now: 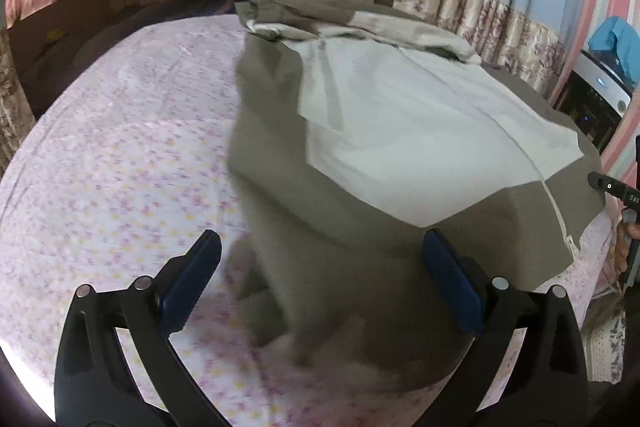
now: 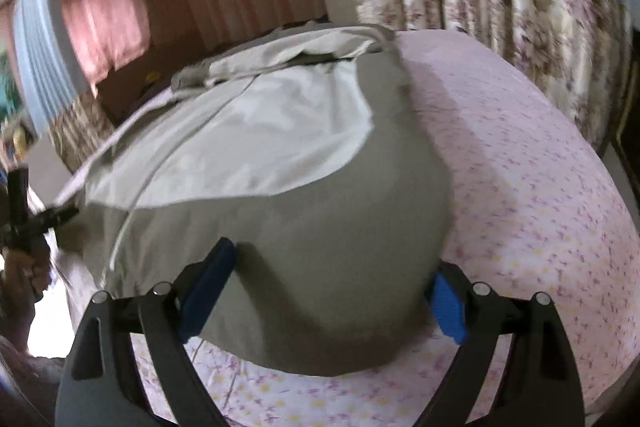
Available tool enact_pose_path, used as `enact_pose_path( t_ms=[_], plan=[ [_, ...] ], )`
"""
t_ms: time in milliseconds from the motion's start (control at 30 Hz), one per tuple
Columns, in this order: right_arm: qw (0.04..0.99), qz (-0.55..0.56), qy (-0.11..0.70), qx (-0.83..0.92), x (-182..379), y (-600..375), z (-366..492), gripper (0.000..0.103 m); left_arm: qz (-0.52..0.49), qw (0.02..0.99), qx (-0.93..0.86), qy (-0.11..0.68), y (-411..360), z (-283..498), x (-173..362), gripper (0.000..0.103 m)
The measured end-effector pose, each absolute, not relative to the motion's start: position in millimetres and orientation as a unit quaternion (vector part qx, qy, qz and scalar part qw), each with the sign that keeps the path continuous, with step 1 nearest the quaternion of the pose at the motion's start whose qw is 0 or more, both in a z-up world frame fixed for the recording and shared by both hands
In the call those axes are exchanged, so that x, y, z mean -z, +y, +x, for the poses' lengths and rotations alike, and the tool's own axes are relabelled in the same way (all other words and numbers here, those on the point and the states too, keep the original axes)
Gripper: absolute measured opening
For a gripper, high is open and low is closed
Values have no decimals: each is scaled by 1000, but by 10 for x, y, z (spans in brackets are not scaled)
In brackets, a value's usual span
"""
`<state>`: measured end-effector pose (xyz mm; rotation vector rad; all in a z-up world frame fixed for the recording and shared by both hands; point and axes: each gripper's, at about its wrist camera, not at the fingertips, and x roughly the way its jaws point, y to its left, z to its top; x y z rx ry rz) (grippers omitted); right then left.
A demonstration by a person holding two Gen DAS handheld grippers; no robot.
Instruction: Fold large clothes
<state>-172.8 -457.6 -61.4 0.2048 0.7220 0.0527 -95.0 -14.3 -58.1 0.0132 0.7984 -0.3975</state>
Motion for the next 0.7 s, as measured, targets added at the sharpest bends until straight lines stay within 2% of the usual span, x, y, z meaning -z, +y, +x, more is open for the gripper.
enact_pose_path(
  t_ms=[100, 133, 167, 200, 233, 267, 300, 367, 433, 500, 700],
  plan=[
    [931, 97, 353, -14, 617, -4565, -1701, 92, 3, 898, 198, 392, -247, -910, 634, 99],
    [930, 109, 350, -11, 614, -4584, -1696, 91, 9, 901, 195, 389, -289, -896, 630, 95],
    [930, 116, 350, -6, 611, -4598, -1689, 87, 17, 902, 190, 386, -330, -886, 624, 90],
    [929, 120, 350, -2, 606, -4612, -1684, 78, 21, 903, 187, 385, -354, -873, 619, 86],
    [929, 120, 349, 3, 587, -4620, -1678, 73, 24, 904, 182, 386, -369, -855, 610, 77],
    [930, 117, 347, 7, 577, -4638, -1699, 61, 27, 905, 177, 387, -368, -839, 597, 62],
    [931, 114, 347, 15, 564, -4650, -1697, 50, 28, 906, 173, 387, -355, -818, 576, 55],
    [931, 113, 346, 19, 530, -4676, -1698, 44, 23, 906, 167, 388, -309, -779, 536, 29],
    [932, 102, 345, 31, 486, -4683, -1691, 33, 14, 907, 167, 387, -268, -747, 478, 14],
    [933, 94, 345, 35, 441, -4687, -1679, 26, 14, 907, 167, 386, -283, -731, 416, 11],
    [937, 68, 338, 52, 284, -4657, -1597, 20, 32, 912, 163, 374, -416, -685, 237, 6]
  ],
)
